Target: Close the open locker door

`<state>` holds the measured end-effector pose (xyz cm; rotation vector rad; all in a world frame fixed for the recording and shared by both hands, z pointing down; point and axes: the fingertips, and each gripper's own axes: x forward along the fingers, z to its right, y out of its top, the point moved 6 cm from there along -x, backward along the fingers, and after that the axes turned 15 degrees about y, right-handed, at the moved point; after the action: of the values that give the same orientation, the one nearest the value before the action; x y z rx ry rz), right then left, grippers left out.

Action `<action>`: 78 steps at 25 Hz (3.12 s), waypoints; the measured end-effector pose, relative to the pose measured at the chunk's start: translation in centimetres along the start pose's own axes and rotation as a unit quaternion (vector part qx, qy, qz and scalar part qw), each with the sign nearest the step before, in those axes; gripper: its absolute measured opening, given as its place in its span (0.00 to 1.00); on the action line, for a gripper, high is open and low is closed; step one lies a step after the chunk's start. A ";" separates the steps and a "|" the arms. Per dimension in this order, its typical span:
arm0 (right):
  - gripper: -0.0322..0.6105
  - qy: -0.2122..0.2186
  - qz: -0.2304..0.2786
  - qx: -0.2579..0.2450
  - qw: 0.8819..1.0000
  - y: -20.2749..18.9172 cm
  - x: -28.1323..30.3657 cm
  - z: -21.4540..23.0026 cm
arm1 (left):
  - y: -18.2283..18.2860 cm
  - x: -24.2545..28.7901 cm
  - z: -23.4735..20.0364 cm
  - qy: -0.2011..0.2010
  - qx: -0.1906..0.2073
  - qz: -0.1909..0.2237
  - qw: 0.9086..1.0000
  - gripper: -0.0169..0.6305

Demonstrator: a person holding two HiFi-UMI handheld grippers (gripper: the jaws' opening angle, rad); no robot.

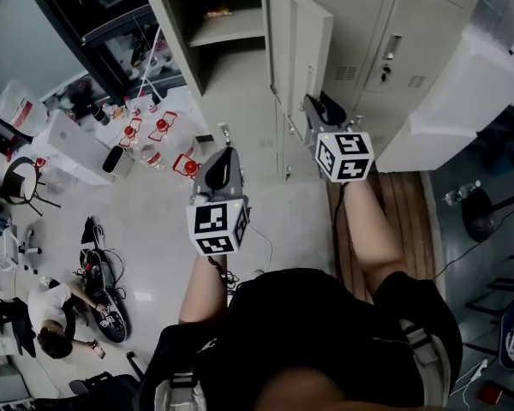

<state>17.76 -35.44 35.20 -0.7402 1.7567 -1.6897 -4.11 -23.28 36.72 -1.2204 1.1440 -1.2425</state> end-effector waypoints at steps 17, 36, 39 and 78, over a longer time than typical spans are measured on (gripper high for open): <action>0.21 0.031 -0.022 0.011 0.999 0.2 3.0 -4.8 | -0.4 -1.1 -2.5 0.030 -0.003 -0.001 1.000 0.03; 0.21 -0.017 -0.035 0.004 0.999 0.4 8.0 -10.8 | -1.3 -0.6 -8.5 0.036 -0.012 0.001 0.999 0.03; 0.21 -0.042 -0.035 0.010 0.998 0.4 9.0 -11.7 | -0.9 0.0 -10.5 0.019 -0.009 0.008 1.000 0.03; 0.16 -0.140 -0.051 0.013 0.989 0.2 27.6 -16.6 | -2.0 3.2 -29.1 0.005 -0.013 0.020 1.000 0.03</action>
<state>-13.08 -44.61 34.48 -1.0176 1.5226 -1.5814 -33.22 -27.05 37.68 -1.2071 1.1896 -1.2085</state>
